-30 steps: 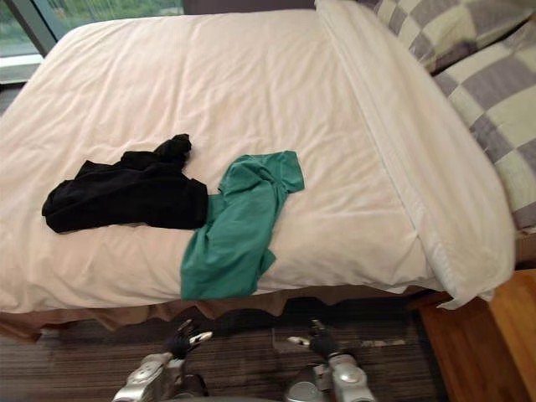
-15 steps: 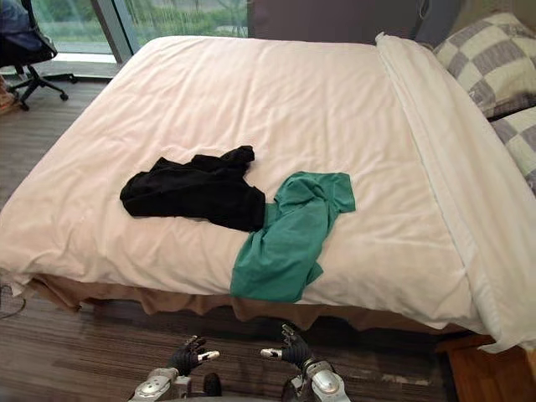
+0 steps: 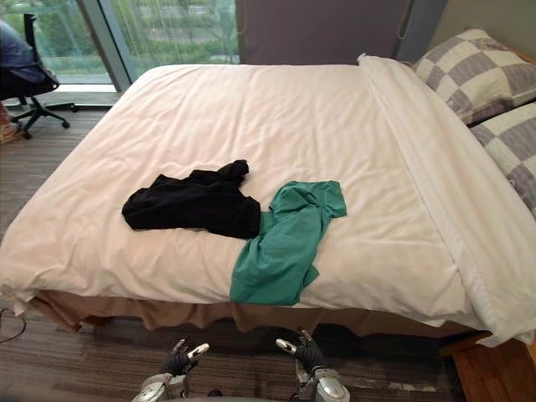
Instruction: Tidy the bed and pick cloth on bed and put in laundry
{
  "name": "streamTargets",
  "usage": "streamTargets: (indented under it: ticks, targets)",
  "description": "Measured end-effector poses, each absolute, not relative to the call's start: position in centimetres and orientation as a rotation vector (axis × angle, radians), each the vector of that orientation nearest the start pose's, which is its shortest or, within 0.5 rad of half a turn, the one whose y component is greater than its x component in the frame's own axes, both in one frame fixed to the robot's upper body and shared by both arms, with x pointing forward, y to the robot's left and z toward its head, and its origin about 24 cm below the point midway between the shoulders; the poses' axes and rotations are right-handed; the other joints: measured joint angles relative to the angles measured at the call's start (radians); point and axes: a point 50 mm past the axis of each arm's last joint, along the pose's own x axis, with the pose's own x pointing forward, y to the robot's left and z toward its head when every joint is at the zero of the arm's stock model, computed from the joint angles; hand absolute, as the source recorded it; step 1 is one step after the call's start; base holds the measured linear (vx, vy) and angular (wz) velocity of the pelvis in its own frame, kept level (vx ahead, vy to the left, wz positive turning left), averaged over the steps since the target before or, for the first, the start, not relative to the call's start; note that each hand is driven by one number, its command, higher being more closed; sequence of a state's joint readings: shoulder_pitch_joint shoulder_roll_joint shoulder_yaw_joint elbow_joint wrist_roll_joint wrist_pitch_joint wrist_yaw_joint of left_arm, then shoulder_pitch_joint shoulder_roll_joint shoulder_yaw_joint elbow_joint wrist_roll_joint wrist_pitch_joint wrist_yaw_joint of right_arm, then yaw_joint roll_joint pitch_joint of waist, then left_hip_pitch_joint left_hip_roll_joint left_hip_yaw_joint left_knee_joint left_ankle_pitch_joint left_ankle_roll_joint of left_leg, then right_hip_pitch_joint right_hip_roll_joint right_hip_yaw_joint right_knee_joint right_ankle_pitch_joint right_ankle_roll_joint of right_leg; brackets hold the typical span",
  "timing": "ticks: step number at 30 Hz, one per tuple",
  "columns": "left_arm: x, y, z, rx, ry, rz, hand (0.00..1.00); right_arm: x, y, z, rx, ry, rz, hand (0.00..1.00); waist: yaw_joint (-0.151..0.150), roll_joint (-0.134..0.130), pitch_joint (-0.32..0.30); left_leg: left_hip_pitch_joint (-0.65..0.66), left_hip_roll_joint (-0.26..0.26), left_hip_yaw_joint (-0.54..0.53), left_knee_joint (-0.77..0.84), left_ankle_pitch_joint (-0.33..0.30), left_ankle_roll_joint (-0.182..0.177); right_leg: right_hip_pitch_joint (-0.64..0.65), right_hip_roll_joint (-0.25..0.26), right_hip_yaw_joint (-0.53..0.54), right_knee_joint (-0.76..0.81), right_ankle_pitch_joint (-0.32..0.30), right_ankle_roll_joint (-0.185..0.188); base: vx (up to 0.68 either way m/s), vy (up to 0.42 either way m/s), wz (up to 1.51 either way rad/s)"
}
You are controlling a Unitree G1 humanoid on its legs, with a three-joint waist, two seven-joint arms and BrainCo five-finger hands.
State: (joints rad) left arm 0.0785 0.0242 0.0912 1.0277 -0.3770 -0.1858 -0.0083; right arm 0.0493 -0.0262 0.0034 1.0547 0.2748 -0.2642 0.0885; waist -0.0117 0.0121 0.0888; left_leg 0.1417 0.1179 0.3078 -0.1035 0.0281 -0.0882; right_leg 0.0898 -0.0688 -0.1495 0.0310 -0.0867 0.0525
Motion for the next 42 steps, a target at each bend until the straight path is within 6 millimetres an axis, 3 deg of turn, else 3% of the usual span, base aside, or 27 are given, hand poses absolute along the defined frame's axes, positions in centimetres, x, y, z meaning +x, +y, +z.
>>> streamTargets:
  ticks: [3,6,8,10,13,17,18,19,20,21,22,24,27,28,29,35,40,42]
  targets:
    - [11.6,19.7,-15.0,-0.382,0.851,0.504,0.0,11.3,-18.9,-15.0,0.317,0.815,-0.335,0.0,0.002,-0.012,-0.008,0.013,-0.001,0.019,0.001,-0.005,-0.008,0.028,-0.001,-0.003,-0.025,0.002,0.002,0.09,0.013,0.01]
    - [12.5,23.5,-13.6,-0.367,0.749,0.64,0.0,10.7,-22.7,-14.0,0.327,0.73,-0.52,0.0,0.0,-0.009,-0.008,0.018,0.001,0.062,0.006,-0.008,-0.011,0.034,-0.001,-0.003,-0.031,0.002,0.002,0.05,0.014,-0.04]
    - [14.0,26.5,-11.6,-0.325,0.627,0.677,0.0,11.4,-25.3,-12.5,0.299,0.622,-0.596,0.0,0.0,-0.006,-0.007,0.018,0.003,0.07,0.006,-0.008,-0.011,0.033,-0.001,-0.004,-0.031,0.002,0.002,0.0,0.0,0.0]
    - [16.0,30.1,-8.1,-0.251,0.449,0.702,0.0,12.9,-28.6,-9.3,0.24,0.437,-0.643,0.0,0.001,-0.004,-0.008,0.018,0.004,0.072,0.006,-0.011,-0.015,0.033,-0.001,-0.006,-0.029,0.0,0.001,0.0,0.0,0.0]
    - [17.4,33.3,-4.1,-0.173,0.281,0.715,0.0,14.3,-31.9,-4.9,0.143,0.237,-0.666,0.0,0.002,-0.009,-0.012,0.016,0.006,0.076,0.016,-0.023,-0.017,0.033,-0.003,-0.007,-0.022,-0.006,0.001,0.0,0.0,0.0]
    - [16.3,33.9,-3.4,-0.141,0.212,0.732,0.0,14.7,-34.6,-0.4,0.002,0.08,-0.672,0.0,0.004,-0.013,-0.031,0.006,0.008,0.074,0.07,-0.073,-0.012,0.036,-0.013,-0.006,0.004,-0.034,0.005,0.03,0.009,0.0]
    - [16.0,33.4,-2.8,-0.006,0.167,0.735,0.0,14.9,-35.1,0.6,-0.041,0.053,-0.665,0.0,0.002,-0.017,-0.037,-0.001,0.009,0.072,0.085,-0.084,-0.013,0.035,-0.014,-0.006,0.004,-0.037,0.005,0.09,0.002,0.03]
    - [16.8,32.5,0.7,0.204,-0.06,0.702,0.0,15.0,-35.9,1.8,-0.094,0.034,-0.661,0.0,0.007,-0.031,-0.045,-0.009,0.01,0.069,0.093,-0.088,-0.014,0.03,-0.013,-0.006,0.006,-0.043,0.004,0.09,-0.003,0.07]
    - [17.4,32.4,2.3,0.248,-0.145,0.688,0.0,15.1,-36.2,2.2,-0.109,0.027,-0.655,0.0,0.009,-0.032,-0.047,-0.014,0.01,0.066,0.093,-0.087,-0.014,0.025,-0.013,-0.006,0.007,-0.046,0.003,0.12,-0.015,0.09]
    - [18.0,32.4,4.4,0.306,-0.25,0.675,0.0,15.7,-36.2,3.1,-0.135,0.004,-0.633,0.0,0.012,-0.041,-0.053,-0.016,0.011,0.062,0.097,-0.086,-0.013,0.024,-0.012,-0.005,0.013,-0.051,0.002,0.11,-0.021,0.05]
    - [18.4,33.4,5.3,0.246,-0.226,0.662,0.0,16.6,-36.0,4.7,-0.177,-0.04,-0.588,0.0,0.007,-0.042,-0.063,-0.014,0.012,0.066,0.111,-0.086,-0.012,0.027,-0.013,-0.003,0.019,-0.052,0.001,0.13,-0.018,0.02]
    - [18.5,34.4,4.4,0.156,-0.13,0.666,0.0,17.4,-36.0,6.1,-0.22,-0.077,-0.543,0.0,-0.001,-0.03,-0.071,-0.01,0.009,0.067,0.117,-0.086,-0.012,0.032,-0.016,-0.003,0.019,-0.052,0.001,0.11,-0.005,-0.02]
    - [17.9,34.5,3.5,0.234,-0.058,0.65,0.0,18.0,-36.2,7.0,-0.266,-0.072,-0.472,0.0,-0.007,-0.023,-0.071,0.002,0.007,0.066,0.12,-0.086,-0.011,0.042,-0.015,-0.002,0.016,-0.053,-0.001,0.08,-0.013,-0.03]
    - [18.0,34.0,4.2,0.328,-0.111,0.614,0.0,18.6,-35.6,7.1,-0.269,-0.07,-0.426,0.0,-0.007,-0.025,-0.071,0.002,0.007,0.066,0.12,-0.086,-0.011,0.042,-0.011,-0.001,0.016,-0.054,-0.003,0.04,-0.024,-0.02]
    - [18.6,33.8,4.2,0.319,-0.049,0.583,0.0,19.4,-34.7,7.1,-0.271,-0.068,-0.364,0.0,-0.007,-0.025,-0.071,0.003,0.01,0.066,0.121,-0.086,-0.011,0.042,-0.008,0.002,0.017,-0.054,-0.003,0.03,-0.027,-0.04]
    - [19.5,33.4,1.8,0.411,0.177,0.45,0.0,23.8,-29.4,7.5,-0.289,-0.077,-0.102,0.0,-0.016,-0.006,-0.061,0.011,0.019,0.084,0.115,-0.086,-0.011,0.019,0.002,0.047,0.023,-0.056,-0.009,-0.03,-0.034,-0.19]
    - [23.2,32.7,3.3,0.455,0.226,0.353,0.0,25.8,-25.4,8.4,-0.304,-0.116,0.037,0.0,-0.007,0.003,-0.042,-0.073,0.022,0.104,0.107,-0.079,-0.005,-0.098,0.014,0.085,0.057,-0.039,-0.017,-0.1,0.002,-0.15]
    - [24.6,32.5,4.4,0.467,0.201,0.347,0.0,26.4,-24.8,8.9,-0.29,-0.134,0.04,0.0,-0.007,0.001,-0.023,-0.101,0.021,0.115,0.107,-0.069,0.001,-0.131,0.014,0.095,0.057,-0.025,-0.018,-0.1,0.005,-0.18]
